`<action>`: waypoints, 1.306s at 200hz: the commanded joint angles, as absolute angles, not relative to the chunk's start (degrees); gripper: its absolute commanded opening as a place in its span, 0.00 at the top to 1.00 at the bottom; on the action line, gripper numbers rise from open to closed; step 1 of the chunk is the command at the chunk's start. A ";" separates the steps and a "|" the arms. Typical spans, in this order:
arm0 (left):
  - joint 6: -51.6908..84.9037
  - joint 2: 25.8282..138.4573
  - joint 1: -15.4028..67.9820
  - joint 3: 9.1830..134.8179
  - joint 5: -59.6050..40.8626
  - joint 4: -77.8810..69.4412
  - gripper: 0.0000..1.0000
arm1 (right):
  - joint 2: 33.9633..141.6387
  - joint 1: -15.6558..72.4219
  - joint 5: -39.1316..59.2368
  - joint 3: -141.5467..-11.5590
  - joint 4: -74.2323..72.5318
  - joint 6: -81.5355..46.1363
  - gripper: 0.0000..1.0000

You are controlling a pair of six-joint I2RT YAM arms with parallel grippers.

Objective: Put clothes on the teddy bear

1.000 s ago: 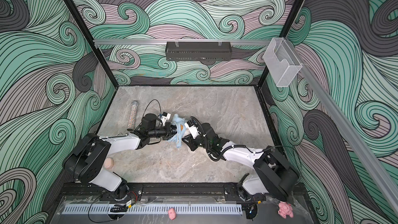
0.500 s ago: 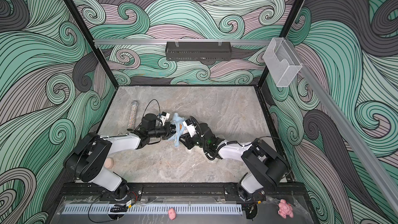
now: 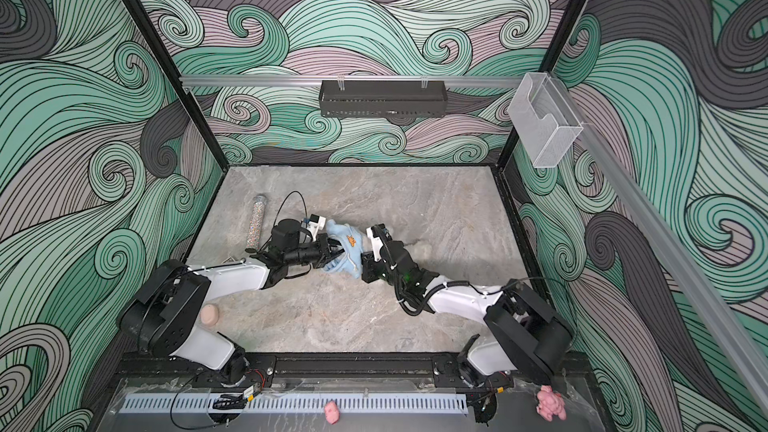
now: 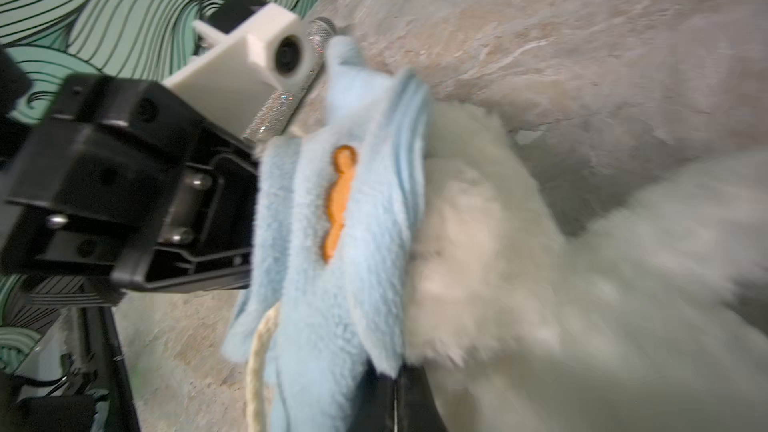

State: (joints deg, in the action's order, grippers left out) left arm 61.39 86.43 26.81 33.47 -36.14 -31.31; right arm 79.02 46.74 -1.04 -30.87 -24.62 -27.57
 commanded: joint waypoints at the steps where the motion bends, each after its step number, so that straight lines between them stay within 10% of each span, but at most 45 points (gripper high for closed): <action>1: 63.00 83.12 25.11 32.57 -36.09 -31.89 1.00 | 77.44 45.91 -15.72 -28.07 -14.76 -31.48 1.00; 65: 61.63 82.70 24.31 33.37 -39.97 -29.60 1.00 | 77.61 42.37 -19.16 -26.52 -10.47 -32.84 1.00; 134: 35.31 83.79 25.34 37.90 -41.33 -12.65 1.00 | 80.91 31.91 11.55 -28.93 -18.71 -24.05 1.00; 232: 7.57 82.66 27.83 37.82 -33.37 -23.54 1.00 | 61.85 31.10 23.46 -34.71 -2.20 -14.13 0.47; 261: -3.76 81.78 28.56 37.67 -30.68 -22.85 1.00 | 65.96 30.82 27.19 -42.82 1.47 -17.40 0.47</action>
